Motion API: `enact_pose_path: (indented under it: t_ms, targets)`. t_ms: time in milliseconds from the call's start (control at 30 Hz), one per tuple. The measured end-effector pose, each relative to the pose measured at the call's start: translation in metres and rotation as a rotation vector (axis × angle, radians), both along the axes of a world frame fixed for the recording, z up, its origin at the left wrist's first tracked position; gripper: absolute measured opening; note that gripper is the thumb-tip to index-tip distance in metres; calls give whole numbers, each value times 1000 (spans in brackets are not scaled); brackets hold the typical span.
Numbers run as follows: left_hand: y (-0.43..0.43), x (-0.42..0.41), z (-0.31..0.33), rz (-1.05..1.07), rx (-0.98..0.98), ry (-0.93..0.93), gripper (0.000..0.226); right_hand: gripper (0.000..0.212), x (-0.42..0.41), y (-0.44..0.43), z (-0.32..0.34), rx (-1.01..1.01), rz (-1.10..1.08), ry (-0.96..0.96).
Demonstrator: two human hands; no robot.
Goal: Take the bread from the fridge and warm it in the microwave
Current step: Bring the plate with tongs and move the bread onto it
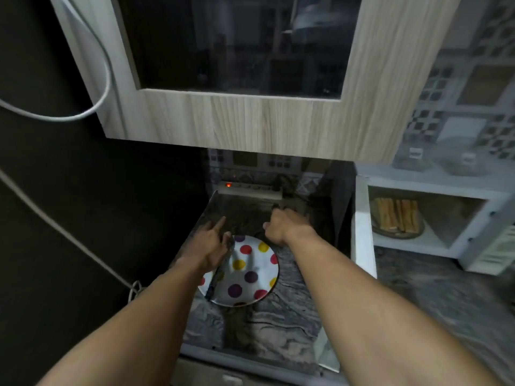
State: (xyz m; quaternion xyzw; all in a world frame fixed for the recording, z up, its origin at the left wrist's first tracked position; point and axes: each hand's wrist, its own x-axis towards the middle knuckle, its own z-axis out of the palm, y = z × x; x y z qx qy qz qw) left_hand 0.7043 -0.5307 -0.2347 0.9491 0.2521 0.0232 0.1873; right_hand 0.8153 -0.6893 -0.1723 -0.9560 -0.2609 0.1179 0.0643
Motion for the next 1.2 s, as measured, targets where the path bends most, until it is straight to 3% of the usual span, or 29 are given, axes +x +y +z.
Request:
enact_pose_path:
  t_ms: [267,533,867,1033,1200]
  targets:
    - [52,4,-64,-37,-92,-45,58,66,-14,25,-93,58,-122,57]
    - [84,11,-116,-55,-36,-97,53,69,-5,28,-165,128,-179,-44]
    - [102,16,-143,-34,115,89,65,70,-2,41,-207,-24,-241,-19]
    - [109,24,-138,100,-193,-26,22,65,3,46,-204,45,-380,71]
    - [121,34,-152,174,-404,-22,20,52,12,39,-208,169,-457,175]
